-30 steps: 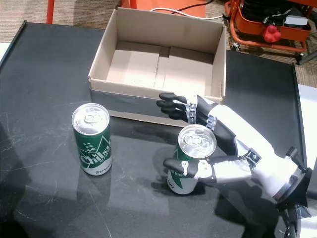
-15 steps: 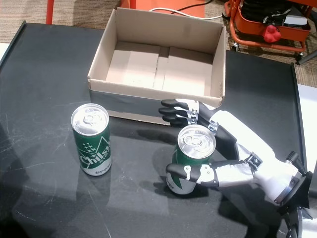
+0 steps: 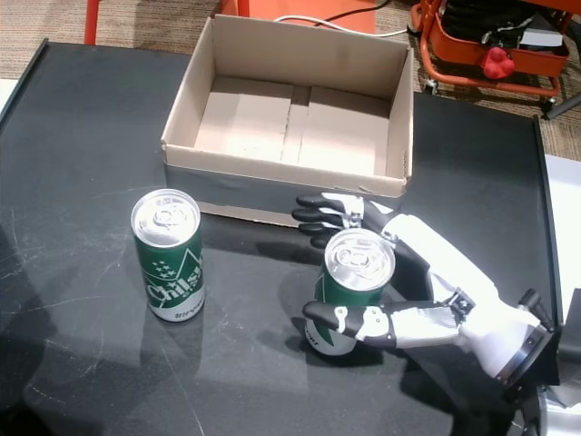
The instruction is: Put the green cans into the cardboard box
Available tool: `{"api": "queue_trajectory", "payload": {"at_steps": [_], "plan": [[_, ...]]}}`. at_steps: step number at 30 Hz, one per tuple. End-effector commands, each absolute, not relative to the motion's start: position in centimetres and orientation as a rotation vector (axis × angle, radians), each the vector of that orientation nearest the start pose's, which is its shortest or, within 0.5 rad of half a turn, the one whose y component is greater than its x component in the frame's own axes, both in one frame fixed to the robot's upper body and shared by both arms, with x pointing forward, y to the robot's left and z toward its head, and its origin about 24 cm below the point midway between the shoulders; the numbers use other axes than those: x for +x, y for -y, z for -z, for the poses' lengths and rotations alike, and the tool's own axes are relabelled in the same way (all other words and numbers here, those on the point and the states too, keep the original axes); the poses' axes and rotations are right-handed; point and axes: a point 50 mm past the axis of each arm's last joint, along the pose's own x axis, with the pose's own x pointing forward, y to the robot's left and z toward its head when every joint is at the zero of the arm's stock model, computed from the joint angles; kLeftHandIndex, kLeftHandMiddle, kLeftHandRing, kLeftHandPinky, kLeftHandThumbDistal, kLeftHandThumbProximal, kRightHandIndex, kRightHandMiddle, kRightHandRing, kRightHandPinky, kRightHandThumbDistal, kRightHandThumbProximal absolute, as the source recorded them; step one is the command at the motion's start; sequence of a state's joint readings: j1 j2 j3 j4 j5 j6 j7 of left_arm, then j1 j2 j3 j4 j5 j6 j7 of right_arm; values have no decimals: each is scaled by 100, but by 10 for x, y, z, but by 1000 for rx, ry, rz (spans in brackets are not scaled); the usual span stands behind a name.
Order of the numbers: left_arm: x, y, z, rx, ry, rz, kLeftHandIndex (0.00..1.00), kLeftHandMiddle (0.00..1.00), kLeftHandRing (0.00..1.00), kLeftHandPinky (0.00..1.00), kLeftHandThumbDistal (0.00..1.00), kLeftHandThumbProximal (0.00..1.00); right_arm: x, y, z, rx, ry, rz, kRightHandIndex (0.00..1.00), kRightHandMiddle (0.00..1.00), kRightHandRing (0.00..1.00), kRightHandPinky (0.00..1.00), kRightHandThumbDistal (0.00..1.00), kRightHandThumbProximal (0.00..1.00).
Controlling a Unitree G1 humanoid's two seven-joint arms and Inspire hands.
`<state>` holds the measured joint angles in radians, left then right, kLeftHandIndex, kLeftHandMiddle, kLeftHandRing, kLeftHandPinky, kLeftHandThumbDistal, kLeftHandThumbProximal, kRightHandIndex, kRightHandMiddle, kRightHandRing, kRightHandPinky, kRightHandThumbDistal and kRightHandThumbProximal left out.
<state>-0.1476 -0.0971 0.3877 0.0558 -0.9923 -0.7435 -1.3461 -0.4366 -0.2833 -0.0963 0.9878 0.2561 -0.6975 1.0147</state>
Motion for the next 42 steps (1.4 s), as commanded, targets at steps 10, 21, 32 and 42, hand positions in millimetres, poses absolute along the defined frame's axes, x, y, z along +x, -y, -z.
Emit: {"api": "queue_trajectory", "payload": {"at_steps": [10,21,32,42], "plan": [[205,-204,-112,-207,1278,470,100,100,100,90,100,51,293,192,-15,-126,102,-804,94,89,90,90,93,49],[201,-203,-114,-192,1279,448,100,100,100,91,100,54,293,184,-12,-108,89,-822,91,88,91,92,90,46],[199,-201,-114,-208,1270,438,100,100,100,90,100,54,295,176,-7,-157,43,-838,93,90,93,94,89,47],[196,-202,-117,-186,1277,443,100,100,100,92,100,55,296,167,-2,-158,13,-842,95,93,95,96,86,41]]}}
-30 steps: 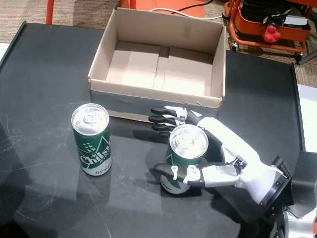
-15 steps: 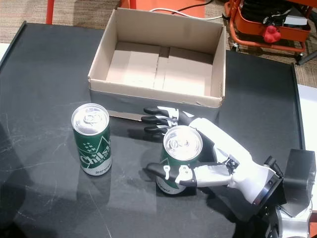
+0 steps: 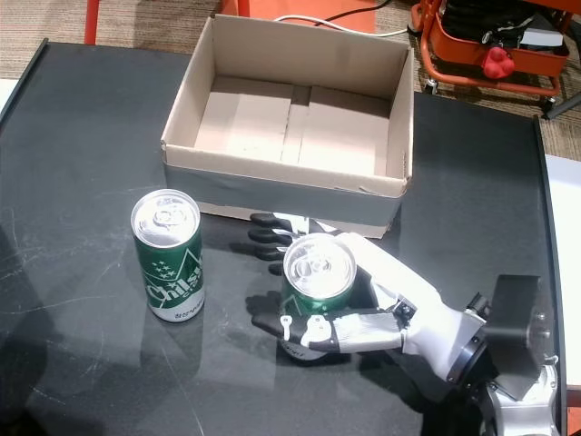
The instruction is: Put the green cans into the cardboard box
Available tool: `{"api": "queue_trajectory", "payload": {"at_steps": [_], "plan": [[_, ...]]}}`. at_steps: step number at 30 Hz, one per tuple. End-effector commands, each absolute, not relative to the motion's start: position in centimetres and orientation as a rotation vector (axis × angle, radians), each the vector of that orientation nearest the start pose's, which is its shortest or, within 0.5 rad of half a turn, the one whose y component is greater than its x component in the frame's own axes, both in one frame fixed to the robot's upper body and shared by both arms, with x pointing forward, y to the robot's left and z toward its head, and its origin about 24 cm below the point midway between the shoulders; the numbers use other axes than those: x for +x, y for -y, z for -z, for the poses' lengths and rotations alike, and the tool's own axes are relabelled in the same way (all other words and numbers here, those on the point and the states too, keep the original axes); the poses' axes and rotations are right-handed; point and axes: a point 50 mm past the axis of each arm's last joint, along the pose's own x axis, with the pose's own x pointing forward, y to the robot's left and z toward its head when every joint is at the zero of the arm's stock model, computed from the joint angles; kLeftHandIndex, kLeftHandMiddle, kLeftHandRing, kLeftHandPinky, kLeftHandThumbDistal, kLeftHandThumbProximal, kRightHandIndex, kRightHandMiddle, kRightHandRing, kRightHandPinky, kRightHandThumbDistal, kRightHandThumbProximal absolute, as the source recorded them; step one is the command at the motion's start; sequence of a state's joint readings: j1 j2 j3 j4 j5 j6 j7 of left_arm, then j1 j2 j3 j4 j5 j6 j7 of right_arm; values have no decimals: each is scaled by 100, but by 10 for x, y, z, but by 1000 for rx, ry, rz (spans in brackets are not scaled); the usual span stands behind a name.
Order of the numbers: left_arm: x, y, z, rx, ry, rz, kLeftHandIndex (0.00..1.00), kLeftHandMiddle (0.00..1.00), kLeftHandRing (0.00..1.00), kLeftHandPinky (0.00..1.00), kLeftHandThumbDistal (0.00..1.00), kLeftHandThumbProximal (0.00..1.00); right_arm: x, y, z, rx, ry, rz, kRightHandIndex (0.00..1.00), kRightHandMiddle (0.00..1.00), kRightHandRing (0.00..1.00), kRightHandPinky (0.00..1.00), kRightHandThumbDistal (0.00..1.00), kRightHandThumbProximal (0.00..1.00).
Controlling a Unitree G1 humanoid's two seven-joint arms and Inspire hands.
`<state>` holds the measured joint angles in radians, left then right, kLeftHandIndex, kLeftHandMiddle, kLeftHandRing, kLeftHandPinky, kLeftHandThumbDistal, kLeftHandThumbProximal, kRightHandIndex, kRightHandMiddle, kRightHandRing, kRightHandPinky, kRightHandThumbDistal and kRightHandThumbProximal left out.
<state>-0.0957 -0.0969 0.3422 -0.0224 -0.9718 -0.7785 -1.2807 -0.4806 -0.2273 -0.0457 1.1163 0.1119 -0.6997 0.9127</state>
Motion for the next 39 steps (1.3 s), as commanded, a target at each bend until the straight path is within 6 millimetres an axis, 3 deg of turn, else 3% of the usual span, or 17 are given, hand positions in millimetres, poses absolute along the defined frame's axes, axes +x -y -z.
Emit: {"api": "queue_trajectory", "payload": {"at_steps": [1,14,20,26,31,37,39], "plan": [[196,-203,-117,-188,1275,451,100,100,100,92,100,55,296,167,-1,-158,12,-841,95,93,95,96,86,41],[193,-205,-120,-187,1273,464,100,100,100,91,100,60,297,167,2,-146,-16,-806,93,92,94,95,86,43],[192,-204,-120,-198,1270,467,100,100,100,90,100,57,299,165,5,-165,-53,-806,94,92,95,96,77,39],[191,-202,-122,-203,1275,473,100,100,100,91,100,57,300,161,9,-176,-102,-812,95,94,96,96,84,41],[189,-201,-123,-200,1277,470,100,100,100,92,100,55,299,159,12,-169,-119,-817,96,93,96,96,82,39],[189,-200,-124,-206,1273,483,100,100,100,92,100,55,298,156,15,-143,-132,-819,93,90,92,93,72,29],[189,-200,-124,-203,1274,482,100,100,100,93,100,56,298,155,16,-117,-142,-805,80,77,79,78,63,17]]}}
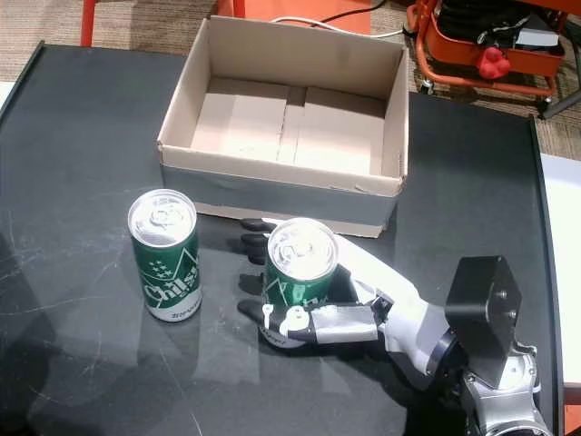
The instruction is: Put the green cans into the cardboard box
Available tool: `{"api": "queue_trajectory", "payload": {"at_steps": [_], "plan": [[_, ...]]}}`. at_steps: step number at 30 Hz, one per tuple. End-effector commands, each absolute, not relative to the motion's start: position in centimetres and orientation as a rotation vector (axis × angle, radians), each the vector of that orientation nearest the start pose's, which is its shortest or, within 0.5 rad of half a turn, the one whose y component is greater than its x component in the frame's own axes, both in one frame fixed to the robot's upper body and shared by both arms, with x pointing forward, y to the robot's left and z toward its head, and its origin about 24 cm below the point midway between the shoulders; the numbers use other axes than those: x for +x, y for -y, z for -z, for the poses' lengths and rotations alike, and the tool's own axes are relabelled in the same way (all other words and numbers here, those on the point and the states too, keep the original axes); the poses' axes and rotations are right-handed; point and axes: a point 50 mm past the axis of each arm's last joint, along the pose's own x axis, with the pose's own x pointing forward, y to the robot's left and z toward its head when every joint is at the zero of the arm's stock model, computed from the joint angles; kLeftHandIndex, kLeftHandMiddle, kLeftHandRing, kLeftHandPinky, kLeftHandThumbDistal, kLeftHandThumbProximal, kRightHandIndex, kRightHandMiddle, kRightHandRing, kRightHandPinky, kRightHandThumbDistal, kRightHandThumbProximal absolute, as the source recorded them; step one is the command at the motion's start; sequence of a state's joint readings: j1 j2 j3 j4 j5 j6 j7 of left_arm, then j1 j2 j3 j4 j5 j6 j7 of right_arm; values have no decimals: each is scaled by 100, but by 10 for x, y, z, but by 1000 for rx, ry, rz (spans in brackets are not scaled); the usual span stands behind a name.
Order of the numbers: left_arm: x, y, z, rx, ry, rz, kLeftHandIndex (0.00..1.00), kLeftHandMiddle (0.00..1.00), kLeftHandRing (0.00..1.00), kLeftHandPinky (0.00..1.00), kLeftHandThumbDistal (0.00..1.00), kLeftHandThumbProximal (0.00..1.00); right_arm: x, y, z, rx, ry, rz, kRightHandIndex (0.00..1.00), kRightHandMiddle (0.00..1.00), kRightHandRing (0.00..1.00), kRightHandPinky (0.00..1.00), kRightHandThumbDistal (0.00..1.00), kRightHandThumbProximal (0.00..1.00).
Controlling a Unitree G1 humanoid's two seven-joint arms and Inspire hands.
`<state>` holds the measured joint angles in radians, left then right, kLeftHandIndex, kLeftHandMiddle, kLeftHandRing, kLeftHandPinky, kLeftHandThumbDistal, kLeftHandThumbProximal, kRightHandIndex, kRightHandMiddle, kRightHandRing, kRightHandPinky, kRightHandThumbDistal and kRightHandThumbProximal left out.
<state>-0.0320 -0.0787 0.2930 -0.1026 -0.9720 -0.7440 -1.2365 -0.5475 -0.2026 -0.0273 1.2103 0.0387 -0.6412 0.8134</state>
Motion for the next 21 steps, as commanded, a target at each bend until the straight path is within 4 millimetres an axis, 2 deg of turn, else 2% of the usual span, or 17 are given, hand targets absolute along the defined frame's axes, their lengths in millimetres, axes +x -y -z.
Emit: {"api": "queue_trajectory", "payload": {"at_steps": [1,2,3,4,5,7,8,10,14,18,21], "plan": [[189,-200,-124,-199,1274,479,100,100,100,93,100,56,299,154,17,-104,-146,-790,70,68,71,68,60,11],[189,-200,-124,-198,1274,479,100,100,100,93,100,56,299,153,18,-92,-145,-758,55,52,53,46,49,2],[189,-200,-124,-199,1273,480,100,100,100,93,100,56,300,152,18,-88,-142,-731,40,45,50,44,50,1],[189,-200,-124,-201,1272,481,100,100,100,93,100,56,300,152,18,-81,-135,-708,33,43,53,43,42,0],[189,-200,-124,-205,1273,478,100,100,100,92,100,55,300,150,19,-77,-128,-688,29,43,56,46,34,0],[189,-200,-124,-204,1274,468,100,100,100,92,100,57,300,149,19,-78,-115,-667,24,35,61,62,20,2],[189,-200,-124,-201,1275,465,100,100,100,92,100,58,300,148,19,-76,-109,-663,21,34,63,70,17,5],[190,-200,-124,-196,1276,458,100,100,100,93,100,60,299,148,19,-57,-104,-661,13,29,62,75,12,9],[190,-200,-123,-205,1271,465,100,100,100,93,100,56,299,148,18,-61,-91,-651,10,28,63,78,2,13],[191,-201,-123,-190,1273,464,100,100,100,94,100,57,299,150,18,-77,-82,-633,19,35,69,81,0,18],[191,-201,-122,-191,1272,463,100,100,100,93,100,57,300,151,18,-67,-85,-623,19,36,70,83,0,18]]}}
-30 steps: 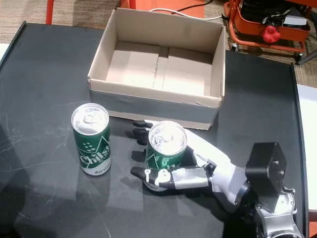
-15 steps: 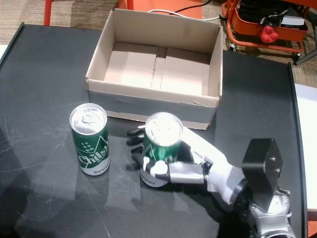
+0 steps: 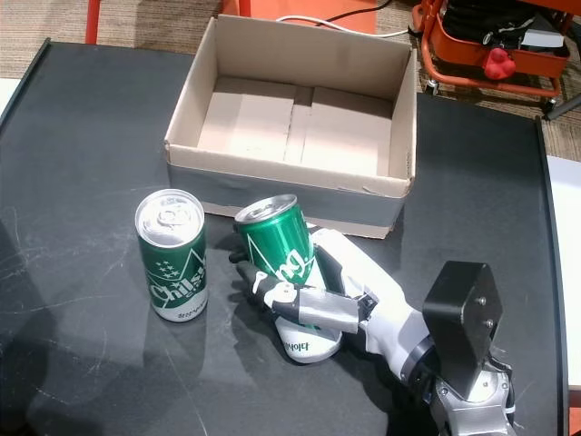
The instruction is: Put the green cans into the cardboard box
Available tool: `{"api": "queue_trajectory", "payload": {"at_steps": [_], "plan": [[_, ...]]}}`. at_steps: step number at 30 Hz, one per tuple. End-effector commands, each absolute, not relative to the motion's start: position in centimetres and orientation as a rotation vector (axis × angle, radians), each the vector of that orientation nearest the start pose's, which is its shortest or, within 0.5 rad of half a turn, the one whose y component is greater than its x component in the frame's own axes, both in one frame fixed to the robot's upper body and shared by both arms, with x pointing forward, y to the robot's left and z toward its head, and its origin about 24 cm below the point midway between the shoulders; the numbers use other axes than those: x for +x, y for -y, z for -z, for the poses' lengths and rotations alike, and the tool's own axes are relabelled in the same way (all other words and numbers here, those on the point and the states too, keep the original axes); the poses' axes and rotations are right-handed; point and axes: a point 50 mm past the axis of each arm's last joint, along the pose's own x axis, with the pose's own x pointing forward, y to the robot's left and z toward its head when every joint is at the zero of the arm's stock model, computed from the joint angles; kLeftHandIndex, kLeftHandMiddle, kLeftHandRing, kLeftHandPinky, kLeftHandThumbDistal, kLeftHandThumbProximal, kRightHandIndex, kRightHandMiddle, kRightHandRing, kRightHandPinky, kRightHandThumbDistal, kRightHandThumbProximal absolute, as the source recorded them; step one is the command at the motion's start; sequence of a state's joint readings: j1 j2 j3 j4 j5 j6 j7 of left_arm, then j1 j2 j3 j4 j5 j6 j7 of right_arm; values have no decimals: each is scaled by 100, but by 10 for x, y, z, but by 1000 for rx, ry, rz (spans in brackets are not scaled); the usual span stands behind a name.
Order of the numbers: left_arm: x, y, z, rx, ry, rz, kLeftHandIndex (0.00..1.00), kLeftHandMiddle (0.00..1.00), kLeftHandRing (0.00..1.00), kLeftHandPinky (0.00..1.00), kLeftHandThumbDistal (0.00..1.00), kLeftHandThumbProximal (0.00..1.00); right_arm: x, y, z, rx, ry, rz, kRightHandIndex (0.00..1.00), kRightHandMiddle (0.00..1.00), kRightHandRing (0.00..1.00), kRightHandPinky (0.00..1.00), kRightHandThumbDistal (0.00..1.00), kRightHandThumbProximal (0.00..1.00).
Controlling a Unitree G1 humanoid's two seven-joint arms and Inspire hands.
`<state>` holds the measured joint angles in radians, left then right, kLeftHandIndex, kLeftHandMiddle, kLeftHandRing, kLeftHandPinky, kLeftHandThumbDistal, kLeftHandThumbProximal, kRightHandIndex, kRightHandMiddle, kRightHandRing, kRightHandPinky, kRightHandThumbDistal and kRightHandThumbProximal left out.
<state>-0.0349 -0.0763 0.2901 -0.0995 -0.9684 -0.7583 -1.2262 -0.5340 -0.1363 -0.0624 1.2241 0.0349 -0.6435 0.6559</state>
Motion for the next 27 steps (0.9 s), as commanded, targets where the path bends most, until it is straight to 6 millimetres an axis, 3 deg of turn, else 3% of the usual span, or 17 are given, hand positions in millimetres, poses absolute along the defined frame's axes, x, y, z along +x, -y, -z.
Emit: {"api": "queue_trajectory", "payload": {"at_steps": [1,7,11,16,21,25,27], "plan": [[192,-201,-122,-187,1274,458,100,100,100,93,100,57,300,151,18,-68,-85,-621,19,36,70,83,0,18],[194,-199,-120,-171,1273,432,100,100,100,92,100,62,301,151,13,-126,-46,-598,23,37,69,84,2,20],[196,-199,-119,-169,1272,424,100,100,100,93,100,60,303,150,8,-187,12,-579,21,35,64,82,3,30],[198,-198,-117,-167,1274,409,100,100,100,93,100,60,306,149,-1,-231,90,-553,16,31,60,80,0,13],[201,-196,-116,-185,1270,414,100,100,100,91,100,56,309,150,-19,-304,233,-526,17,32,59,81,0,22],[206,-196,-115,-217,1268,462,100,100,100,91,100,50,314,151,-49,-330,433,-500,16,32,55,79,0,10],[209,-196,-115,-227,1269,475,100,100,100,91,100,50,317,153,-66,-360,542,-485,17,33,55,78,0,8]]}}
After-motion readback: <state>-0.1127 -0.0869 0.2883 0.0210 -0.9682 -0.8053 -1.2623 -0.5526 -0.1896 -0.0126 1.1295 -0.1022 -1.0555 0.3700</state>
